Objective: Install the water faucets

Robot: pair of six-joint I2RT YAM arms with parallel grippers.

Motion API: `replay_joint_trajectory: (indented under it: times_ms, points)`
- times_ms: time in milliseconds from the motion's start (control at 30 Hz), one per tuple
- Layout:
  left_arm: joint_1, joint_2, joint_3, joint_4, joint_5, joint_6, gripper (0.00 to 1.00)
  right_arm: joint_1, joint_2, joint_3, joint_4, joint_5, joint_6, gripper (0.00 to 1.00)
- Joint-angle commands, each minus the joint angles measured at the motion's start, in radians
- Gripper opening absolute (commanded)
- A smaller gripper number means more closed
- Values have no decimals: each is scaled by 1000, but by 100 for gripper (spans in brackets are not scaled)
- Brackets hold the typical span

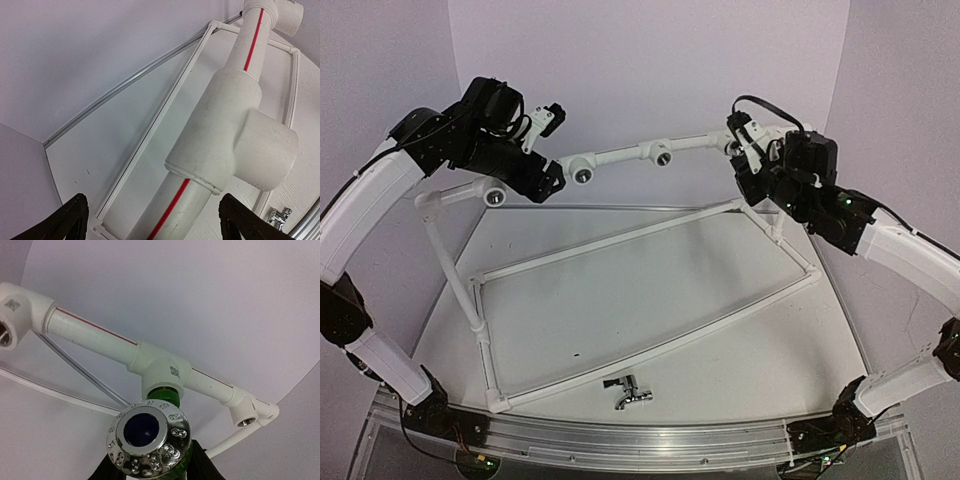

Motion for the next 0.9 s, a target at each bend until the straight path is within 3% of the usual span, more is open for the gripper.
replay_joint_trajectory:
  times_ms: [0, 533, 867]
  points:
    - [-7, -21, -26, -49, 40, -44, 89, -57, -39, 64, -99, -183, 342, 30]
    - [-6, -21, -27, -40, 39, -44, 89, -293, -26, 56, -124, -716, 1139, 24]
    - [-5, -22, -32, -38, 31, -46, 89, -425, 11, -27, -69, -966, 1532, 23]
